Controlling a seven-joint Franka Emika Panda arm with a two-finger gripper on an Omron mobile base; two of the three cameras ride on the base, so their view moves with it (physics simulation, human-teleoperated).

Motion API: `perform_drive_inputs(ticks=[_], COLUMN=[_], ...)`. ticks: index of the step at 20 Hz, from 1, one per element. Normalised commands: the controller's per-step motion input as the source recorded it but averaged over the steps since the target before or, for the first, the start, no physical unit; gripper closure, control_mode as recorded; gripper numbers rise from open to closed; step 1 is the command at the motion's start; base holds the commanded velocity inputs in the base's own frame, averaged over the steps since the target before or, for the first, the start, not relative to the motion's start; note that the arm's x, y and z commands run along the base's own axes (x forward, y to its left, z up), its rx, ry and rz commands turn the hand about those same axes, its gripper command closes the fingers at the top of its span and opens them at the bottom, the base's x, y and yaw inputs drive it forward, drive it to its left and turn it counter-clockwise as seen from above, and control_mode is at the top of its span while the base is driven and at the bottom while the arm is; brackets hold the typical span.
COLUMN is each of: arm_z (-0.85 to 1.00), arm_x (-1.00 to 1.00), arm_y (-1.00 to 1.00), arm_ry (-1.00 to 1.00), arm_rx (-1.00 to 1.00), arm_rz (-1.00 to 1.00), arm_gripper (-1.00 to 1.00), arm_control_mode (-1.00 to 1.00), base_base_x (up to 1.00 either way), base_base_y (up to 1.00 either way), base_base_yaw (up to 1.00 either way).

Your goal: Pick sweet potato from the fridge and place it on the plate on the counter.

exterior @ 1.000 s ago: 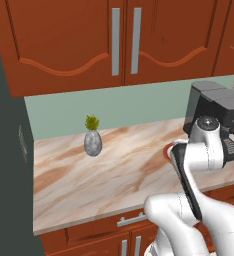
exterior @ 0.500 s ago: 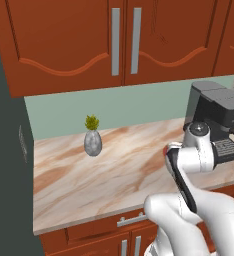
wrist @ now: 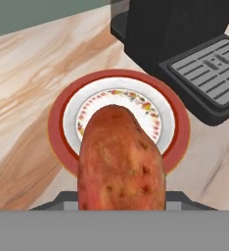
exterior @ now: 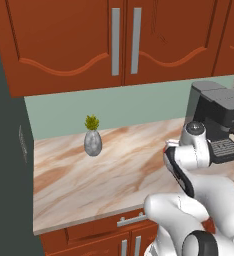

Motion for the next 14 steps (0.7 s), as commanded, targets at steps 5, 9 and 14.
perform_drive_inputs(ticks=[5, 9, 14], arm_z=[-0.11, -0.06, -0.14], arm_x=[0.32, 0.15, 0.11], arm_y=[-0.11, -0.02, -0.05], arm_ry=[0.00, 0.04, 0.05], arm_rx=[0.01, 0.02, 0.03], arm_rz=[0.00, 0.00, 0.00], arm_gripper=[1.00, 1.00, 1.00], arm_control_mode=[-1.00, -1.00, -1.00], base_base_x=[0.00, 0.00, 0.00], base_base_y=[0.00, 0.00, 0.00], base_base_yaw=[0.00, 0.00, 0.00])
